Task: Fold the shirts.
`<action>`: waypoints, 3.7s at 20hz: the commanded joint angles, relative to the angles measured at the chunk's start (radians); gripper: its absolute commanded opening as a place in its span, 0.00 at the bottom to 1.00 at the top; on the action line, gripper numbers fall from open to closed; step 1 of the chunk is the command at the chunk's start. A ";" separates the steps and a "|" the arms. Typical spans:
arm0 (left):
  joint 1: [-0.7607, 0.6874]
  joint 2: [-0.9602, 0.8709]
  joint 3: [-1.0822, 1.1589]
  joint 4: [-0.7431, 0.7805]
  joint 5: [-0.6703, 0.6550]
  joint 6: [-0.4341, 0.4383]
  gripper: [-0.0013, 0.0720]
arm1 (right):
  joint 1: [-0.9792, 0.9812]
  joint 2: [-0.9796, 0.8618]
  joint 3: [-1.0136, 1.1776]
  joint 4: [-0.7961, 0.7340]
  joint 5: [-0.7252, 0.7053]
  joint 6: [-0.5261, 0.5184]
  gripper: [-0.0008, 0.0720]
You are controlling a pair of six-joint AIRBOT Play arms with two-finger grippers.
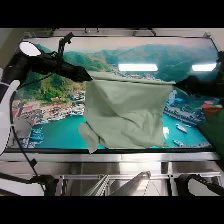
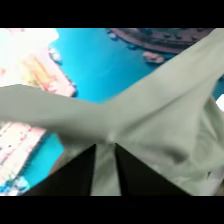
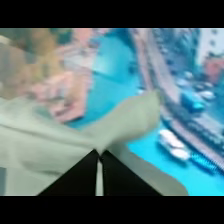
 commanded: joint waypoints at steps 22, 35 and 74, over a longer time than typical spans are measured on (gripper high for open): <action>-0.047 0.143 -0.771 0.056 0.003 -0.143 0.97 | 0.097 -0.338 0.081 -0.259 -0.041 0.071 0.67; 0.057 0.127 -0.212 0.063 -0.196 -0.175 0.02 | 0.030 -0.149 0.150 -0.005 -0.058 -0.031 0.04; 0.184 0.028 -0.215 0.003 -0.363 -0.190 0.97 | -0.118 -0.124 0.115 -0.294 0.209 0.108 0.67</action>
